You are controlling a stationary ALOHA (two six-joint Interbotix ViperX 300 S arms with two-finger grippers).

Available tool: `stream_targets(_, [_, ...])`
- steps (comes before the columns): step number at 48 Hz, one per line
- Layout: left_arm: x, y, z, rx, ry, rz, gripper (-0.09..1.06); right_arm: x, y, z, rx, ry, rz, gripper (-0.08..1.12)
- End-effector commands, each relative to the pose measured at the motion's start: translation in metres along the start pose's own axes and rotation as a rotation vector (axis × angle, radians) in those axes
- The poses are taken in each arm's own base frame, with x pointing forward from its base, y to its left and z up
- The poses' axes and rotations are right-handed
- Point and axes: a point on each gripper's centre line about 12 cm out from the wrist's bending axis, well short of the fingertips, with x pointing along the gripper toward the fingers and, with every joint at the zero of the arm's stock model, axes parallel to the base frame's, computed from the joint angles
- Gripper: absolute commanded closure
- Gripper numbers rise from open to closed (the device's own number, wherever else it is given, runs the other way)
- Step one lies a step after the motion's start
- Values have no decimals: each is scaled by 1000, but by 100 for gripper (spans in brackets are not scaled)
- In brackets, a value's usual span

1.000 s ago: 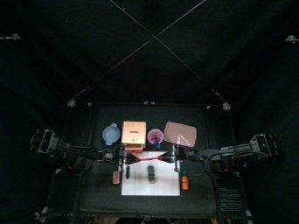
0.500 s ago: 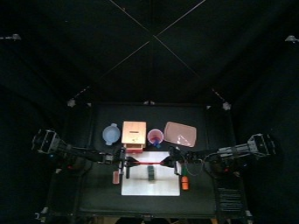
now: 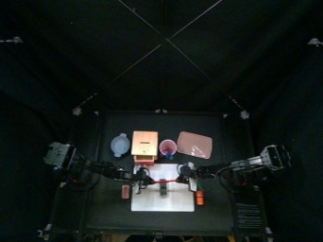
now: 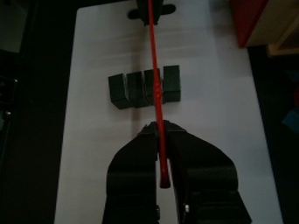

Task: Place sushi on board then cut the sushi with the knife then place the pieces on the plate
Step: Cut the sushi into 4 pieces

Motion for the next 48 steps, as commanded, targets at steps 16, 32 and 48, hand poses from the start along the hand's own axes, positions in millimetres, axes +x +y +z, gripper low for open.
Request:
stream_targets(16, [12, -6, 21, 36, 3, -23, 62, -1, -2, 0, 15, -13, -8, 68])
stream_targets(32, [14, -7, 19, 40, 11, -25, 62, 12, 2, -5, 16, 26, -2, 68])
stream_targets(48, [20, -7, 9, 44, 55, -24, 62, 41, -2, -23, -6, 122, -20, 68])
